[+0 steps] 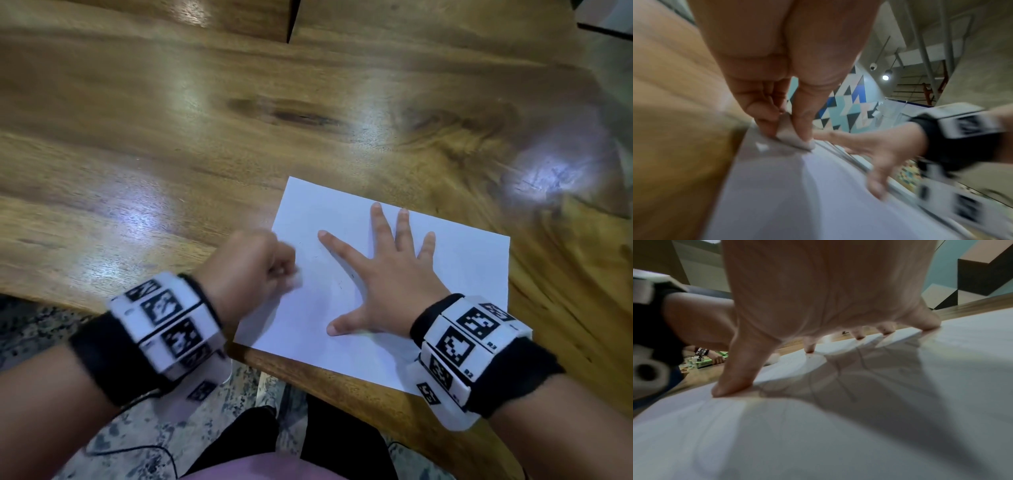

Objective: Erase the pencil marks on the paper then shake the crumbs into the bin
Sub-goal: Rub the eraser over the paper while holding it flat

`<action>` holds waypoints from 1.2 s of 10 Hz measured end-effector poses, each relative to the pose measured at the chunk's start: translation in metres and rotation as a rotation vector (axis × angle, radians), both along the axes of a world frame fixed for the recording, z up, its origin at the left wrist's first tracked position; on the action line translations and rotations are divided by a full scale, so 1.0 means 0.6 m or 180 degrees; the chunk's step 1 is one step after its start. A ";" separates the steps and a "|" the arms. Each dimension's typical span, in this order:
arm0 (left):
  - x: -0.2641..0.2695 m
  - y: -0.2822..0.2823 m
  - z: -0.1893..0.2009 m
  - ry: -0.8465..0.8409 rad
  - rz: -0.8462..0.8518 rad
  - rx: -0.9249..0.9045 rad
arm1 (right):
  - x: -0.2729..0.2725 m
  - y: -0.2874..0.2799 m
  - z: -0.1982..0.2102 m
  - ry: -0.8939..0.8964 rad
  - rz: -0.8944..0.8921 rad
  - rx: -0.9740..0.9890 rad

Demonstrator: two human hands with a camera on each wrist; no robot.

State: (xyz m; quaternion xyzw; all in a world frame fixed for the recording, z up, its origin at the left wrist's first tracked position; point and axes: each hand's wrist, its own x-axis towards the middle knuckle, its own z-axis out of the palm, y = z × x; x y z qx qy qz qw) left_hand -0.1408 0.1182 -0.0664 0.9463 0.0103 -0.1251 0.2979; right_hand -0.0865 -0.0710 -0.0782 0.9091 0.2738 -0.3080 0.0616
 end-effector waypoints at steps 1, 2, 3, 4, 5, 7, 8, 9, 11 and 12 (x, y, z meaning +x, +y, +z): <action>-0.052 0.006 0.005 0.0378 -0.0418 -0.0181 | 0.000 0.000 0.000 0.0013 -0.0013 0.0009; -0.030 0.017 -0.003 -0.0019 -0.0041 -0.0044 | 0.000 0.000 0.000 0.0017 -0.0016 0.0015; -0.026 0.024 -0.013 -0.0289 0.0208 0.0003 | -0.001 0.000 0.001 0.0019 -0.0008 0.0002; -0.074 0.017 -0.009 0.0074 -0.0096 -0.0235 | -0.001 0.000 0.001 0.0038 -0.0010 -0.0010; -0.078 0.016 -0.004 0.0300 -0.0159 -0.0368 | -0.001 0.000 0.001 0.0041 -0.0022 0.0008; -0.038 0.005 -0.016 -0.0241 -0.0034 -0.0206 | -0.001 0.001 0.001 0.0040 -0.0018 0.0000; -0.088 -0.002 -0.012 0.0314 -0.0482 -0.0384 | 0.000 0.000 0.000 0.0043 -0.0021 0.0001; -0.061 0.001 -0.009 0.0167 -0.0388 -0.0330 | 0.000 0.001 0.001 0.0047 -0.0011 -0.0004; -0.048 -0.012 -0.015 -0.0069 -0.0443 -0.0298 | -0.001 0.000 0.000 0.0055 -0.0005 0.0000; -0.074 -0.018 -0.010 0.0429 -0.0630 -0.0501 | -0.001 -0.001 -0.001 0.0060 -0.0012 0.0001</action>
